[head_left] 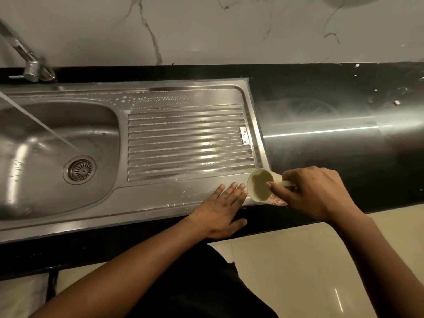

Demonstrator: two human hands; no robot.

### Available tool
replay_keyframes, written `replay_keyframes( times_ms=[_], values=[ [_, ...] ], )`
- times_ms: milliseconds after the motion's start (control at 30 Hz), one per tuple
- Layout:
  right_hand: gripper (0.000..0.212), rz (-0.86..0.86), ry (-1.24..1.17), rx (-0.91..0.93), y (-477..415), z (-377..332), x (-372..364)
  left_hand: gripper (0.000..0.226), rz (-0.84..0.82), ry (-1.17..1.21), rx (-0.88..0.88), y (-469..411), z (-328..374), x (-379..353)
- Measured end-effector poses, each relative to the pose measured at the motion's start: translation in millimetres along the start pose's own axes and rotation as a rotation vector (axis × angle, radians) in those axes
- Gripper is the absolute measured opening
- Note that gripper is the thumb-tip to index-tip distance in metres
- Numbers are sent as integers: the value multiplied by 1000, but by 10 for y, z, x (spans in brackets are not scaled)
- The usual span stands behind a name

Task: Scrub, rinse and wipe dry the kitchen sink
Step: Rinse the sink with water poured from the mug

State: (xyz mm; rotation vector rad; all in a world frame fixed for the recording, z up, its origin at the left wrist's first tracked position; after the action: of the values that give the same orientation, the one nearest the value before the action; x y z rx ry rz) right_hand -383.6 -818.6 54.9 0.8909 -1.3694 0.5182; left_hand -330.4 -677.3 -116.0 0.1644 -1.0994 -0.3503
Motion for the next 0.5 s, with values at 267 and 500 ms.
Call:
replay_keyframes(
  times_ms=[267, 500],
  values=[
    [65, -88, 4, -66, 80, 195, -89, 81, 15, -7, -65, -325, 132, 6],
    [53, -123, -63, -194, 76, 456, -123, 81, 61, -3, -39, -598, 191, 42]
  ],
)
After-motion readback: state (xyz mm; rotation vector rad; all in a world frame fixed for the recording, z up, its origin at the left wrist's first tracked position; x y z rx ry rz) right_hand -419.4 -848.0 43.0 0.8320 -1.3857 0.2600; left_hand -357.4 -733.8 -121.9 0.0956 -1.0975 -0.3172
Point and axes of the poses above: each hand's wrist, its own y-axis away from the middle knuckle, its own x-axis out of the back of the hand, z = x × y, the point moved 10 cm from there along -y, towards the middle knuckle, and after that the axes turned 7 degrees about -x, right-handed, at the moved point
